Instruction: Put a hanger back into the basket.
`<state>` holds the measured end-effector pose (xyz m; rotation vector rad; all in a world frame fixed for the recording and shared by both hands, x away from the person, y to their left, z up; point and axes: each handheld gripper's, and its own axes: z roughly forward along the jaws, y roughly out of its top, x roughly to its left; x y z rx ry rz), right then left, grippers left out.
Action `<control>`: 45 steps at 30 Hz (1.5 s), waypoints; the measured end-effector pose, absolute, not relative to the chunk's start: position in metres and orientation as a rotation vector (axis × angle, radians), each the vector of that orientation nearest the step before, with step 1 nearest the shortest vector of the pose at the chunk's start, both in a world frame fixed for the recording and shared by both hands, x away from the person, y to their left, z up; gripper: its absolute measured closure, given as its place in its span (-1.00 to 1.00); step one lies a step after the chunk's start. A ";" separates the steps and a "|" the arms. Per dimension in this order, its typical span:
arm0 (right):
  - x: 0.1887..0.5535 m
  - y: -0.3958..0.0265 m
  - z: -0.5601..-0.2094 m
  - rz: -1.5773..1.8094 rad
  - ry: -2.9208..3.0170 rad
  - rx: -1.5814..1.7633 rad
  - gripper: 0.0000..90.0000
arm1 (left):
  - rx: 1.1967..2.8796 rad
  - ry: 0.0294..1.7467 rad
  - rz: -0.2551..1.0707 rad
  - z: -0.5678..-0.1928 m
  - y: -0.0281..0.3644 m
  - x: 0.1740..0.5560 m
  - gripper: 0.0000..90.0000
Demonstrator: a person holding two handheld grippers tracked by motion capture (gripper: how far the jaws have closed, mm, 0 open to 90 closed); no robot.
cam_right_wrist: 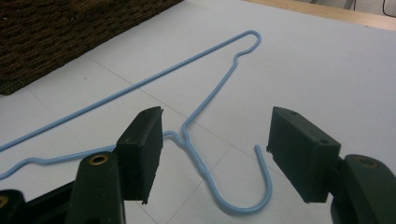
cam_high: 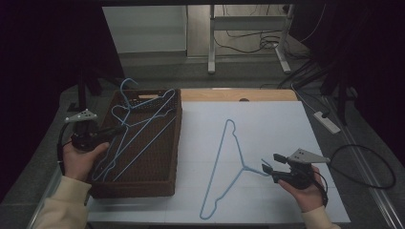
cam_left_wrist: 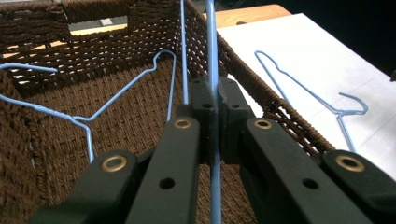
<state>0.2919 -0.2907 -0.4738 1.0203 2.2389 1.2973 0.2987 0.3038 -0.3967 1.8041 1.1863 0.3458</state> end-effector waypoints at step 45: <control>0.293 -0.290 -0.477 1.259 2.271 1.008 -0.20 | 1.898 1.152 0.462 -0.412 0.276 0.290 -0.16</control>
